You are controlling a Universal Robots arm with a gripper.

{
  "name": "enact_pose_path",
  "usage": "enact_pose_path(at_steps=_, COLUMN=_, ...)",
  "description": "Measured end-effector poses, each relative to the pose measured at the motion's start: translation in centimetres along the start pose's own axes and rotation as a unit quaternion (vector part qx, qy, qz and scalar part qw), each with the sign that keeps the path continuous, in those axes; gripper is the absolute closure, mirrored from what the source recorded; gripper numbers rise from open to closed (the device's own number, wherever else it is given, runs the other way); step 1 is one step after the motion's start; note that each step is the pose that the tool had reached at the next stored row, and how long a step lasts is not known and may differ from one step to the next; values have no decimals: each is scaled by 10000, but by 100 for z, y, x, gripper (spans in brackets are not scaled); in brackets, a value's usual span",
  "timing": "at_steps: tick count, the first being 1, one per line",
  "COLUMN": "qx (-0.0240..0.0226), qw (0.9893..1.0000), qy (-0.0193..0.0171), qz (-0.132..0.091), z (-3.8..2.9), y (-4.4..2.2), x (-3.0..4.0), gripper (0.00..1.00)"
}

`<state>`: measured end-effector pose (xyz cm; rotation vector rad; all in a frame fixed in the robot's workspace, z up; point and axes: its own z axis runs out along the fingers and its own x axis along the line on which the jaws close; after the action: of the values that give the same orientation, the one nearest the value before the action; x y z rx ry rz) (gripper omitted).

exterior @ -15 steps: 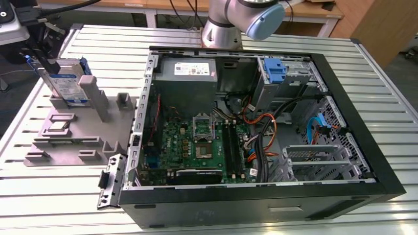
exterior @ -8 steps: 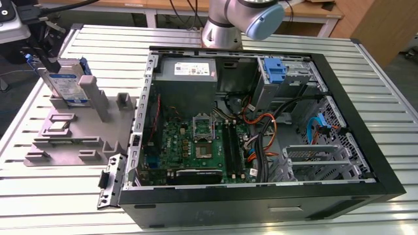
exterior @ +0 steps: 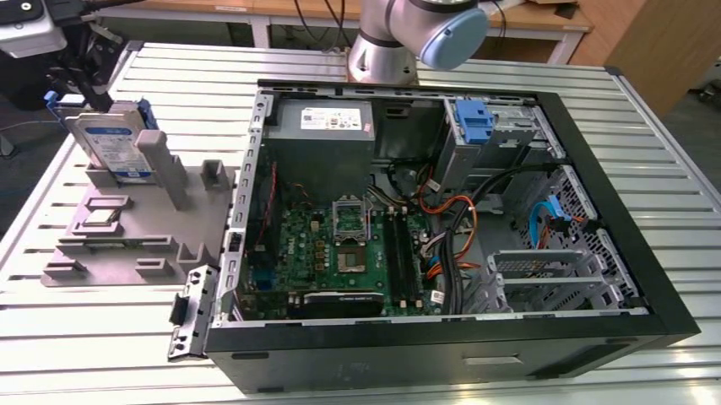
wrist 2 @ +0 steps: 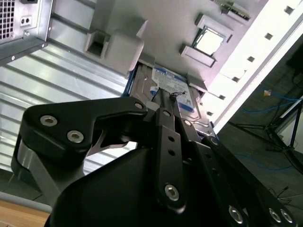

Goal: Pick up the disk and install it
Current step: 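Reach for the disk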

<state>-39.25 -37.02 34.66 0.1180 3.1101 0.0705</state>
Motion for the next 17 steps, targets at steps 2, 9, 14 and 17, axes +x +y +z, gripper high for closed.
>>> enact_pose_path(at_steps=2, qx=-2, qw=10000, qy=0, qz=0, z=6, y=61, x=5, gripper=90)
enact_pose_path(at_steps=9, qx=-5, qw=10000, qy=1, qz=0, z=24, y=188, x=54, gripper=90)
enact_pose_path(at_steps=14, qx=-5, qw=10000, qy=0, qz=0, z=35, y=203, x=127, gripper=90)
enact_pose_path(at_steps=17, qx=-5, qw=10000, qy=1, qz=-1, z=34, y=203, x=129, gripper=90)
